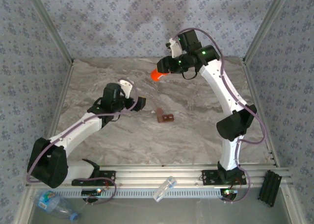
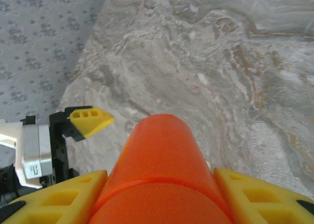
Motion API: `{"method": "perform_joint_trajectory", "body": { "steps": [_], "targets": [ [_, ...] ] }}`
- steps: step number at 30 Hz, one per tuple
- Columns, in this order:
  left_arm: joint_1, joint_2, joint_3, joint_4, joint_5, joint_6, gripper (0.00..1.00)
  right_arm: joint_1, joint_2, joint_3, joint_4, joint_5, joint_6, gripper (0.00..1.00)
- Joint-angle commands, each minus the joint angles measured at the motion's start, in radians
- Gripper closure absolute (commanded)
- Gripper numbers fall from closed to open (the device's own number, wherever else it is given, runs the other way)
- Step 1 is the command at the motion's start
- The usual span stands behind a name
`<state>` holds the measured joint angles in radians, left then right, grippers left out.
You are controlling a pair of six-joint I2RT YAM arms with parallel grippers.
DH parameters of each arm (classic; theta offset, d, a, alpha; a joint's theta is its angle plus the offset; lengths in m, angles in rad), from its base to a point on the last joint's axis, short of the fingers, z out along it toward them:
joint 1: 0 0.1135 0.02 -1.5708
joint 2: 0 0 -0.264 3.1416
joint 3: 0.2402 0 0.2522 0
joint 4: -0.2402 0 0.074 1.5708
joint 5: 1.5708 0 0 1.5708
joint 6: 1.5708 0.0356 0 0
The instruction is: Sort the pills into containers
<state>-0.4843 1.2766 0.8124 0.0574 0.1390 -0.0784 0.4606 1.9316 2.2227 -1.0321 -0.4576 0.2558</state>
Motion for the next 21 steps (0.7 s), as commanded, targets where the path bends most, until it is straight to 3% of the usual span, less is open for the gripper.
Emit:
{"method": "perform_joint_trajectory", "body": {
  "steps": [1,13,21],
  "targets": [
    [0.004,-0.025,-0.061,0.258,0.185,0.178,0.01,-0.007,0.020,0.050,-0.074,-0.136,-0.070,0.66],
    [0.026,0.065,0.034,0.305,0.543,0.247,0.05,0.062,-0.012,-0.051,-0.091,-0.164,-0.142,0.68],
    [0.028,0.064,0.065,0.289,0.600,0.275,0.06,0.096,-0.039,-0.140,-0.057,-0.155,-0.140,0.68]
  ]
}}
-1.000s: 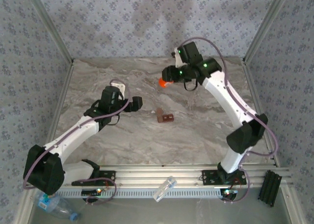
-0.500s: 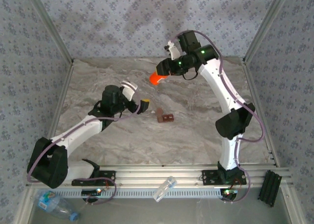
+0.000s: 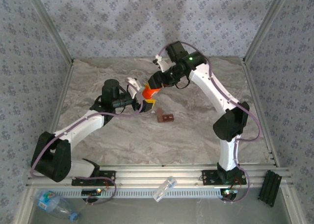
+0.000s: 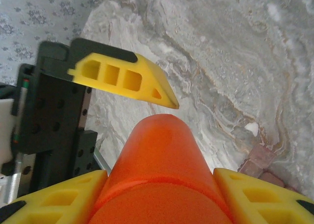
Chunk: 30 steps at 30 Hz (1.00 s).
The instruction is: Sort the pills into containers
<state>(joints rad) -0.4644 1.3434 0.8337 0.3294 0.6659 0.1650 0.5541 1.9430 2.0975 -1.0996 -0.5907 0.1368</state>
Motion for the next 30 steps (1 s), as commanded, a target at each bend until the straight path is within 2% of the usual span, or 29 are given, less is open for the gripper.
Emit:
{"method": "perform_joint_trajectory", "body": {
  "steps": [1,14,18,30],
  "targets": [
    [0.009,-0.001,0.044,0.016,0.081,0.030,0.07,0.005,-0.053,-0.023,0.018,-0.024,-0.018,0.68],
    [0.005,0.031,0.032,0.025,0.109,0.018,0.11,0.025,-0.088,-0.069,0.086,-0.047,0.039,0.69],
    [0.005,0.040,0.020,0.086,0.097,-0.017,0.12,0.027,-0.097,-0.085,0.108,-0.057,0.056,0.69],
    [0.000,0.057,0.028,0.142,0.109,-0.062,0.31,0.029,-0.123,-0.137,0.154,-0.069,0.084,0.69]
  ]
}}
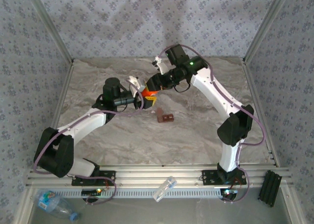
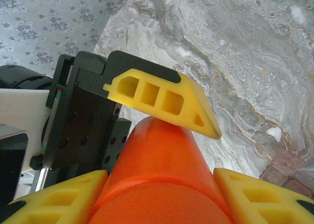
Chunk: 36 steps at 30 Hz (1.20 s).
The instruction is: Sort the pills into containers
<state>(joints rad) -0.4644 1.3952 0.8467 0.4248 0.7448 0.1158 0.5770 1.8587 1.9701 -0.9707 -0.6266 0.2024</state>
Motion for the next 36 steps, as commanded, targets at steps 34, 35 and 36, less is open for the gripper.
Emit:
{"method": "perform_joint_trajectory", "body": {
  "steps": [34,35,36],
  "targets": [
    [-0.014,0.031,0.037,0.052,0.015,-0.081,0.75,-0.004,-0.066,-0.066,0.063,-0.032,0.038,0.68],
    [-0.014,0.031,0.041,0.046,0.000,-0.090,0.80,-0.007,-0.071,-0.070,0.064,-0.032,0.041,0.66],
    [-0.014,0.033,0.048,0.035,-0.004,-0.090,0.88,-0.009,-0.074,-0.073,0.066,-0.030,0.044,0.63]
  ]
}}
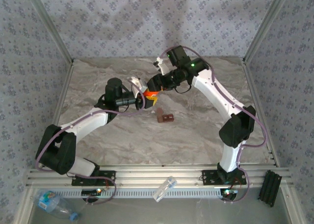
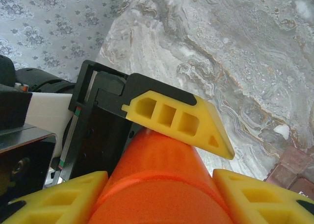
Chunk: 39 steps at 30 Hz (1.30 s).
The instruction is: Sort the pills into containers
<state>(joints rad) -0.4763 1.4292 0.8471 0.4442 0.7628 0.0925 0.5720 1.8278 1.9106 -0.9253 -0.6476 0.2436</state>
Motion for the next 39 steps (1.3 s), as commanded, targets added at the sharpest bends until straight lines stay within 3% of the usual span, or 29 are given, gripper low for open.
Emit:
{"method": "perform_joint_trajectory", "body": {
  "steps": [1,2,6,12,15,18,25,30,39],
  "targets": [
    [-0.002,0.000,0.058,-0.012,-0.028,-0.064,0.96,-0.009,-0.049,-0.017,0.023,-0.007,0.006,0.57],
    [-0.002,0.003,0.070,-0.036,-0.039,-0.065,1.00,-0.015,-0.056,-0.023,0.029,-0.002,0.011,0.49],
    [-0.001,-0.002,0.072,-0.051,-0.102,-0.081,1.00,-0.056,-0.118,-0.068,0.046,0.017,0.033,0.32],
    [0.001,-0.028,0.078,-0.082,-0.170,-0.080,1.00,-0.126,-0.259,-0.198,0.080,0.084,0.057,0.19],
    [-0.001,-0.048,0.090,-0.137,-0.175,-0.046,1.00,-0.143,-0.328,-0.285,0.124,0.163,0.078,0.00],
    [0.000,-0.069,0.091,-0.173,-0.174,-0.026,1.00,-0.144,-0.385,-0.365,0.201,0.235,0.110,0.00],
    [-0.011,-0.099,0.084,-0.216,-0.119,0.021,1.00,-0.144,-0.460,-0.546,0.529,0.208,0.308,0.00],
    [-0.042,-0.089,0.106,-0.274,-0.079,0.056,1.00,-0.116,-0.509,-0.674,0.765,0.235,0.484,0.12],
    [-0.093,-0.022,0.158,-0.317,-0.084,0.072,1.00,-0.027,-0.542,-0.781,0.876,0.395,0.608,0.19]
  ]
}}
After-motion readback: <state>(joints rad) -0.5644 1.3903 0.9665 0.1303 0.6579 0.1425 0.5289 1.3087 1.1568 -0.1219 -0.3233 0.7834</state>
